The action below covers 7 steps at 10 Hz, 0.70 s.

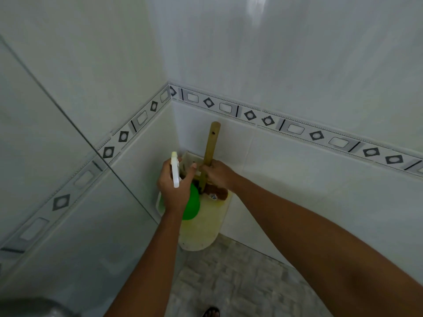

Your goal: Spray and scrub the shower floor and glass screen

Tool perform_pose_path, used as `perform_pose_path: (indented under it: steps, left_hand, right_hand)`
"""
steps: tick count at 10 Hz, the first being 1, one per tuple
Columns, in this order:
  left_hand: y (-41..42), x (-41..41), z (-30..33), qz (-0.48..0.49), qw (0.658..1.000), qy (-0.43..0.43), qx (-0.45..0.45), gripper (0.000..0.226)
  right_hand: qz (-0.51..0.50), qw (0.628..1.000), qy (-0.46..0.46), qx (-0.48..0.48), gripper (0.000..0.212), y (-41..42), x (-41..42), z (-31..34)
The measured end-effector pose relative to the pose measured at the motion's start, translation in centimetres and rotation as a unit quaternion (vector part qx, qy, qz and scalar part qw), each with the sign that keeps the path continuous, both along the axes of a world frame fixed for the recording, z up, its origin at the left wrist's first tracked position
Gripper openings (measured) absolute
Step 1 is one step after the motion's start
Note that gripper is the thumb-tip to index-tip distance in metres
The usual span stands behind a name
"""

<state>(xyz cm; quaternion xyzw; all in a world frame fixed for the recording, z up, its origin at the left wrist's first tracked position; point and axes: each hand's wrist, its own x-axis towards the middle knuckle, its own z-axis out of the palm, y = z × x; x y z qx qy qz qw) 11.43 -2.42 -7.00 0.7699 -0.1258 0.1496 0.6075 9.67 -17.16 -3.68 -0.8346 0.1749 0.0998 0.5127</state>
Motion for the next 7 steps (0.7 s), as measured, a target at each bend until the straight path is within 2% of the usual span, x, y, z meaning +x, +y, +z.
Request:
perform_pose_path:
  steps: [1, 2, 3, 4, 5, 6, 7]
  left_hand:
    - [-0.1, 0.2, -0.5, -0.015, 1.0, 0.005, 0.019, 0.042]
    - [0.1, 0.3, -1.1, -0.029, 0.998, 0.033, 0.034, 0.057]
    - [0.5, -0.1, -1.1, -0.052, 0.996, 0.071, 0.016, 0.082]
    - [1.0, -0.9, -0.6, -0.079, 0.994, 0.08, 0.001, 0.1]
    - [1.4, -2.3, 1.1, -0.077, 0.994, 0.075, 0.004, 0.108]
    - [1.9, -2.6, 3.2, -0.06, 0.998, -0.013, 0.02, 0.097]
    - [0.7, -3.1, 5.9, -0.09, 0.986, -0.116, 0.081, 0.075]
  right_hand:
    - [0.001, 1.0, 0.003, 0.007, 0.028, 0.2, 0.0, 0.2]
    - [0.023, 0.999, -0.001, -0.034, 0.04, 0.0, -0.2, -0.3]
    - [0.019, 0.998, 0.011, -0.052, 0.023, -0.2, -0.5, -0.4]
    - [0.012, 0.996, 0.014, -0.085, 0.029, -0.4, -0.8, -0.1]
    - [0.064, 0.988, 0.029, -0.134, 0.036, -0.5, -1.8, 1.0]
    - [0.036, 0.989, 0.001, -0.144, 0.041, -1.1, -3.5, 1.8]
    - [-0.079, 0.986, -0.095, -0.116, 0.03, -2.4, -6.3, 1.8]
